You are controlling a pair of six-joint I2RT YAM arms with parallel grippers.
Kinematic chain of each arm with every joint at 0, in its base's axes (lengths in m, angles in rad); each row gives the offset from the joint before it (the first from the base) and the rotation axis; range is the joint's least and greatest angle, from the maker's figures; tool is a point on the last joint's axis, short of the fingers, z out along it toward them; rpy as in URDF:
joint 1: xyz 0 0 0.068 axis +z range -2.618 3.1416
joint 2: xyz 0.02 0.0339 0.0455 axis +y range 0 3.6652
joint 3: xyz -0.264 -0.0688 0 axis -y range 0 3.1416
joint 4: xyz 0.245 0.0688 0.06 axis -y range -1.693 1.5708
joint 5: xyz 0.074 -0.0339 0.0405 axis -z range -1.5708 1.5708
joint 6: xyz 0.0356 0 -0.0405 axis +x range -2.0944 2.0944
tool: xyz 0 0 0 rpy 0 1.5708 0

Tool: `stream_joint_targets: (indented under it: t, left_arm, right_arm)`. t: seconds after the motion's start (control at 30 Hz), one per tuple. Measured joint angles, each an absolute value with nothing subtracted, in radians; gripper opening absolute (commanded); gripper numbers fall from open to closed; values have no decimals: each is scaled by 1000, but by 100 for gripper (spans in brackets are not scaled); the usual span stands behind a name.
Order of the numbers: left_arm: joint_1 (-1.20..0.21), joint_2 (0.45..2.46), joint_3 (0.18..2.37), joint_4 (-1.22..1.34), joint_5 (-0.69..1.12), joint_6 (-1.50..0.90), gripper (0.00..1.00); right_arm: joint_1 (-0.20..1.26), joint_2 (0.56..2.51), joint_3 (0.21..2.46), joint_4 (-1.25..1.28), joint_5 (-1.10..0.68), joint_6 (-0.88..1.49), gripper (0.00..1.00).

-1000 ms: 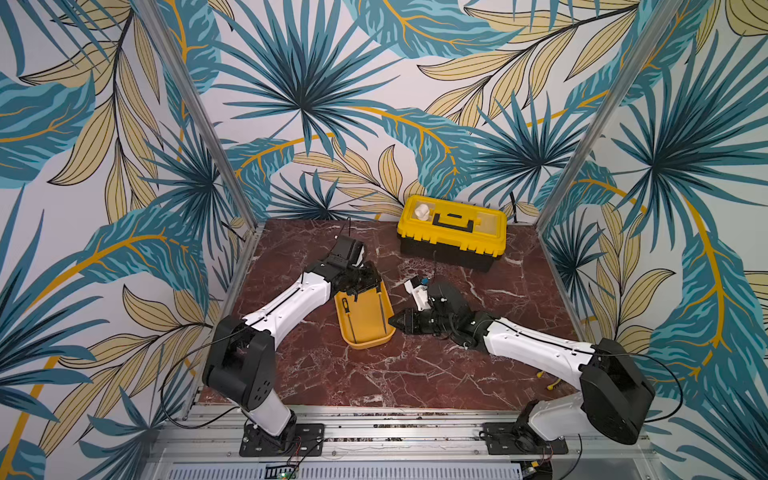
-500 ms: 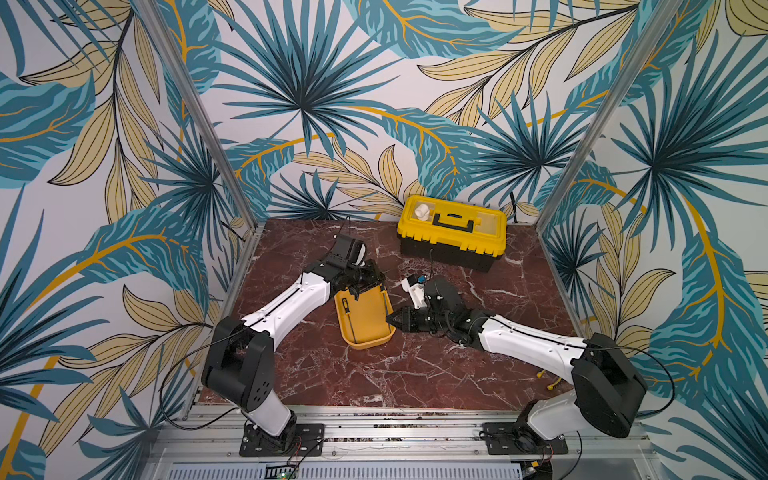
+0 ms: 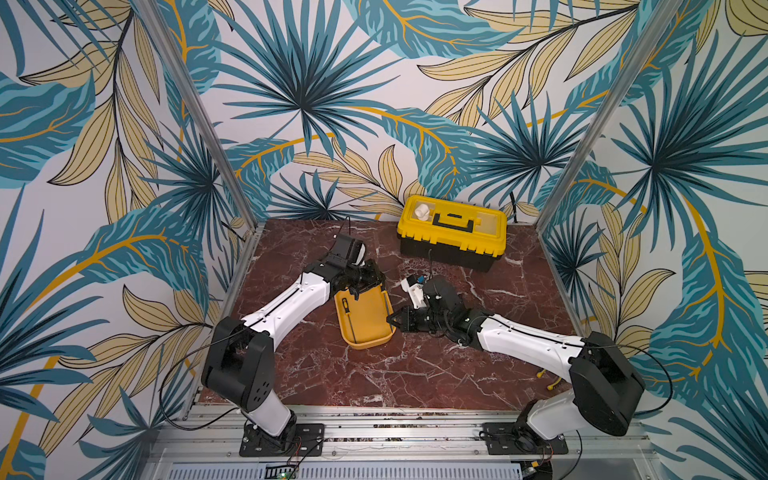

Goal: Take the file tool out of the storage box
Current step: Pick up the file tool from the storage box, then place the file tool at the center of the board.

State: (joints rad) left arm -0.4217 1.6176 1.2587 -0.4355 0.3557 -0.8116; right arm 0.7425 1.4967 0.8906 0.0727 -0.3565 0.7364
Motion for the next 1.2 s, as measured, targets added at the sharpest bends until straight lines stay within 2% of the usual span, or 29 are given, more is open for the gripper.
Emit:
stream_joint_targets:
  t: [0.3,0.53,0.7,0.9,1.2]
  left_arm:
    - [-422,1618,1259,-440,355,-786,60]
    - [-419,1618,1313,-534,302,-695,81]
    - [-418,1615,1347,-604,221,-630,99]
    - [-418,1605,1346,-680,146,-583,100]
    - [-418,1573,1345,-702,88,-563,100]
  right_arm:
    - [746,1496,894,58,-332,730,0]
    - [751,1474,929,-133,-160,709,0]
    - [754,1475,961,-281,-14,692,0]
    - [754,1518,969,-394,122,688,0]
    - [754,1601,969,-447,205,688,0]
